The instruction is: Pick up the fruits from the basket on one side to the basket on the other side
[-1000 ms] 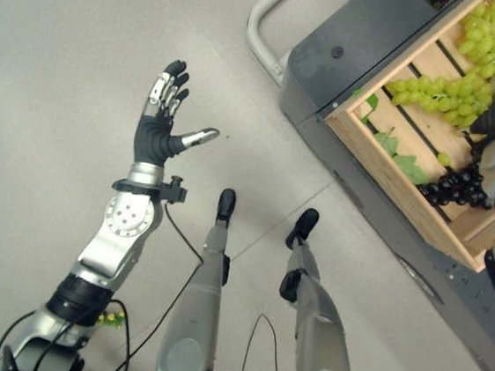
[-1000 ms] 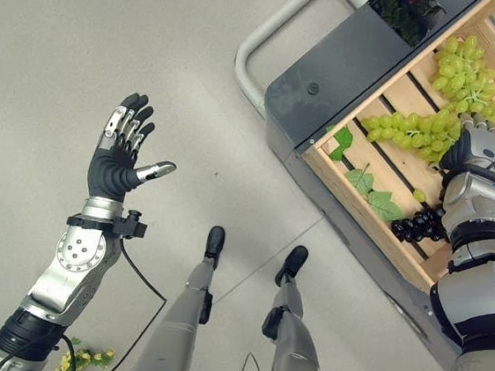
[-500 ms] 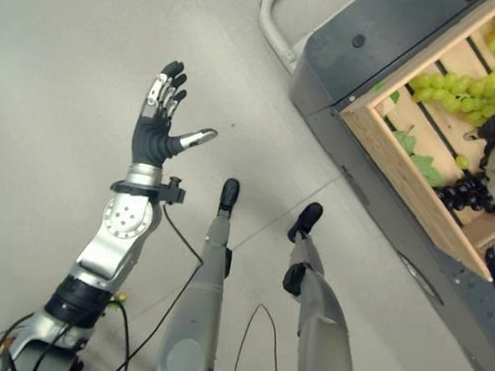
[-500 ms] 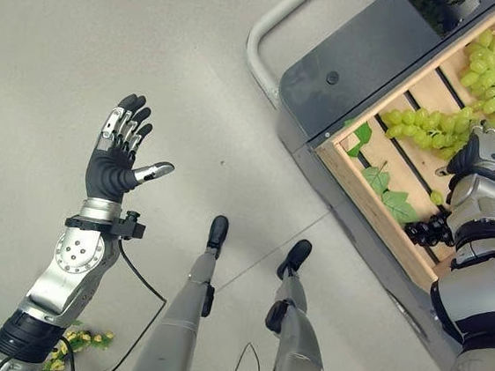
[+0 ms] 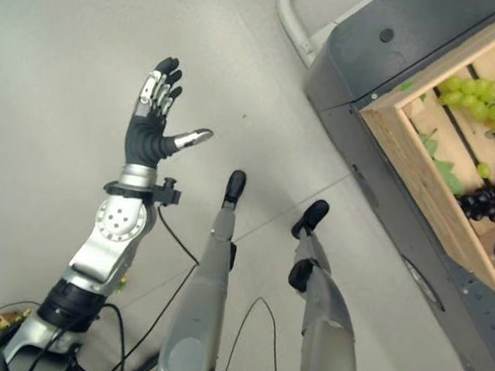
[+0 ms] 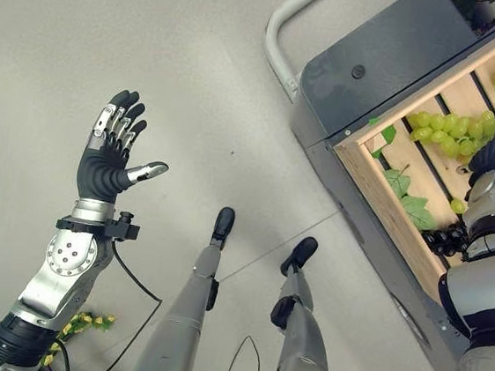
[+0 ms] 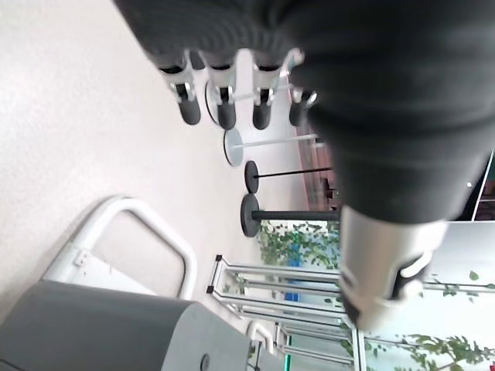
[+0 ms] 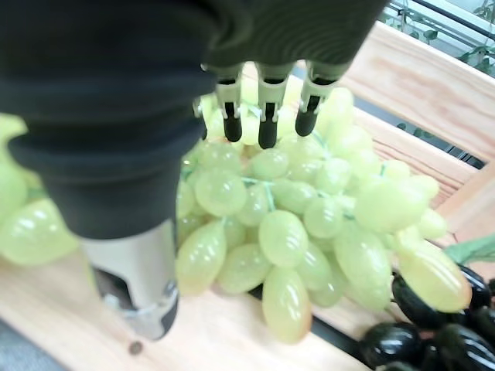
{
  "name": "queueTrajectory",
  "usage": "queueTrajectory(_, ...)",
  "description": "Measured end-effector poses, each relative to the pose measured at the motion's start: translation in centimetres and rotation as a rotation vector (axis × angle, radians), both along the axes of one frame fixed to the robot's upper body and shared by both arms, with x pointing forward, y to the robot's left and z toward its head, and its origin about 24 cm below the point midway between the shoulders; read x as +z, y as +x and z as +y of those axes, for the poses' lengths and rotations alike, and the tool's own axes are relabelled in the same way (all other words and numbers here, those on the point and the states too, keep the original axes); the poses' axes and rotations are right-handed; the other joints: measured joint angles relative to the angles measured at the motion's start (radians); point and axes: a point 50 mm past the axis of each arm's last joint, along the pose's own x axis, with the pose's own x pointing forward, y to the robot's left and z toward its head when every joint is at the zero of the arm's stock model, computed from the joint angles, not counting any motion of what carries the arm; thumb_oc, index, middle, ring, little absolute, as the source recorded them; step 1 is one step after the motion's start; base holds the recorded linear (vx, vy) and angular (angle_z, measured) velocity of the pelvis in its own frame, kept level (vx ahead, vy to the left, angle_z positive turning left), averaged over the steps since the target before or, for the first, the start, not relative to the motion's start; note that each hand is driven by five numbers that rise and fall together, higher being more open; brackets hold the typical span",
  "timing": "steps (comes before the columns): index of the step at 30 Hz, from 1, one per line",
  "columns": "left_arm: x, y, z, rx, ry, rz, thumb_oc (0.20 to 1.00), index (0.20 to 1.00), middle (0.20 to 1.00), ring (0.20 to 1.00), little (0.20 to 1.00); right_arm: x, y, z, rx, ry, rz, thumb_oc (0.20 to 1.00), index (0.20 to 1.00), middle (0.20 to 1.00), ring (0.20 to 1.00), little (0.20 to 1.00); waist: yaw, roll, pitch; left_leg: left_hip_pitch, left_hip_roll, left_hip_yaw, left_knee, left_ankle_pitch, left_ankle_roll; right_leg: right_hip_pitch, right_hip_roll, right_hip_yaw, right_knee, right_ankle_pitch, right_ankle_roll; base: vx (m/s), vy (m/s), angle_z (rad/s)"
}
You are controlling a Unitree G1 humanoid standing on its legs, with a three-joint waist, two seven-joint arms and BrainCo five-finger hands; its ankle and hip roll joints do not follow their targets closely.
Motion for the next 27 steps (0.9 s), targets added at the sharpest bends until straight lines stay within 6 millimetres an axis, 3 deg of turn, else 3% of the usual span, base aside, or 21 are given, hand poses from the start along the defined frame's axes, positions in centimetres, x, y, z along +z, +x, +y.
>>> queueTrajectory(8,0.1,0.0,0.2,0.003,0.017,0.000,1.000,1.000,1.000,1.000,1.000,1.3,0.2,0.4,0.010,-0.024,-0.033,1.000,1.000,1.000,1.000,1.000,0.002,0.007,0.002,-0.021,-0.005,0.000,0.000,0.001,0.001,-0.027,-0.008,0.000,0.010,-0.005,0.001,0.00,0.000,0.00)
queueTrajectory(10,0.1,0.0,0.2,0.002,0.017,0.000,1.000,1.000,1.000,1.000,1.000,1.6,0.3,0.6,0.018,-0.040,-0.032,0.787,0.787,0.787,0.787,0.787,0.004,0.007,0.002,-0.026,-0.005,0.000,0.000,0.001,0.002,-0.033,-0.008,0.000,0.010,-0.005,0.001,0.00,0.000,0.00)
queueTrajectory(11,0.1,0.0,0.2,0.003,0.017,0.000,1.000,1.000,1.000,1.000,1.000,1.6,0.3,0.6,0.016,-0.039,-0.031,0.435,0.435,0.435,0.435,0.435,0.009,0.007,0.002,-0.028,-0.005,0.000,0.000,0.001,0.002,-0.036,-0.008,0.000,0.010,-0.005,0.001,0.00,0.000,0.00)
queueTrajectory(12,0.1,0.0,0.2,0.003,0.017,0.000,1.000,1.000,1.000,1.000,1.000,1.6,0.3,0.5,0.015,-0.039,-0.031,0.200,0.200,0.200,0.200,0.200,0.012,0.007,0.002,-0.029,-0.005,0.000,0.000,0.001,0.002,-0.037,-0.008,0.000,0.010,-0.005,0.001,0.00,0.000,0.00)
queueTrajectory(27,0.0,0.0,0.2,0.004,0.015,-0.001,1.000,1.000,1.000,1.000,1.000,2.2,0.5,0.9,0.035,-0.041,-0.009,0.200,0.200,0.200,0.200,0.200,0.023,0.006,0.002,-0.022,-0.005,-0.001,0.003,0.002,0.003,-0.038,-0.010,0.008,0.023,-0.004,0.000,0.00,0.000,0.00)
